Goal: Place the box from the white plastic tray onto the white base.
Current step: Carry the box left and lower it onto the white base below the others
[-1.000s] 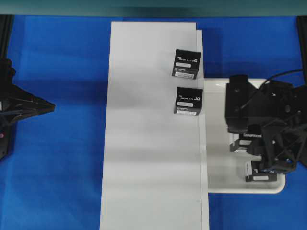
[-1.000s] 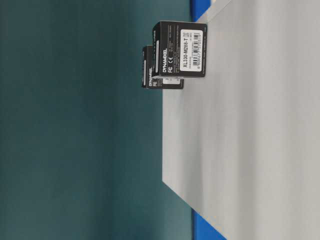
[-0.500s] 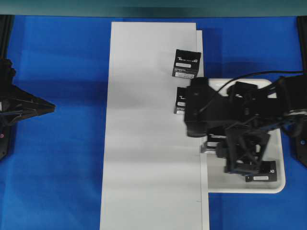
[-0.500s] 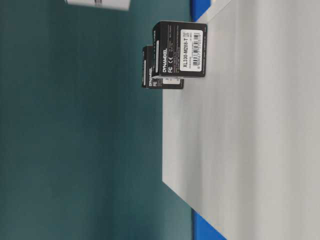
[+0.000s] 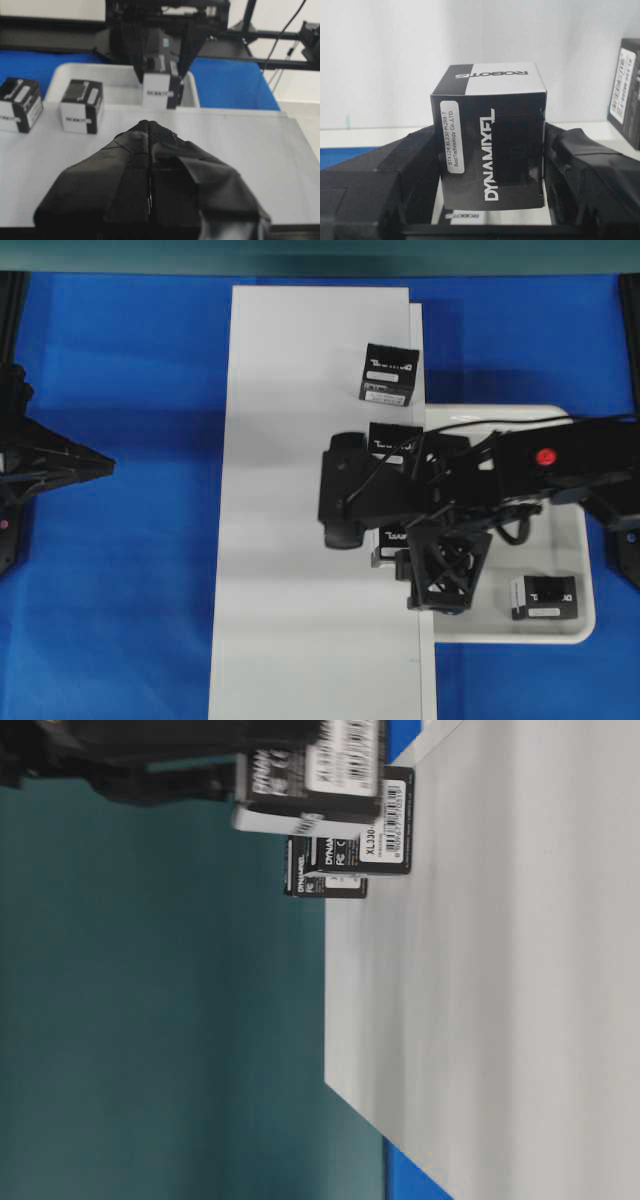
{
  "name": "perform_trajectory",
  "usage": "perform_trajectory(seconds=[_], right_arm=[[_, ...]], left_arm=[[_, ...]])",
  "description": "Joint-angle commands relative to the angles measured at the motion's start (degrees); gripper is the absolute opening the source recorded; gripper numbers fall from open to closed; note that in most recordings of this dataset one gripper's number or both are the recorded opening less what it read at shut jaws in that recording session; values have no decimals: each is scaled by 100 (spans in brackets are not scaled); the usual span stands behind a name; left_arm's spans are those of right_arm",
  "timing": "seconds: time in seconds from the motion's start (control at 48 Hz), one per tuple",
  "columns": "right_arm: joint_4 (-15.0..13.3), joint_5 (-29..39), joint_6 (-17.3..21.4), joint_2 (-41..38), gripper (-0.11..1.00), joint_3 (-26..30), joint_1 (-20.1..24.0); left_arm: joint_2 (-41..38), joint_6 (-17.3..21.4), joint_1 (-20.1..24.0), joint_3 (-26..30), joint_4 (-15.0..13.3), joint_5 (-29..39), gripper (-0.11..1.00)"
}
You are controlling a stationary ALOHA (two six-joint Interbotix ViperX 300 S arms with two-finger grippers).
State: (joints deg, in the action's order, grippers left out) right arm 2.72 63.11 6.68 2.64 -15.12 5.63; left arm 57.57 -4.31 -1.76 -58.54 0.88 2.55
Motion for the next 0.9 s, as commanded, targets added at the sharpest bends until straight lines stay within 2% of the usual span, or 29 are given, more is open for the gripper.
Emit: perform_trajectory(seconds=[0.0,0.875], right_arm=[[-18,-53,-44,-149,59,70,-18],[-97,-466,-229,-501,59,-176,-132]], left_arm=[[-44,-9,0,158,9,-26,-7],[-62,-9,-9,167,18,-26,-7]])
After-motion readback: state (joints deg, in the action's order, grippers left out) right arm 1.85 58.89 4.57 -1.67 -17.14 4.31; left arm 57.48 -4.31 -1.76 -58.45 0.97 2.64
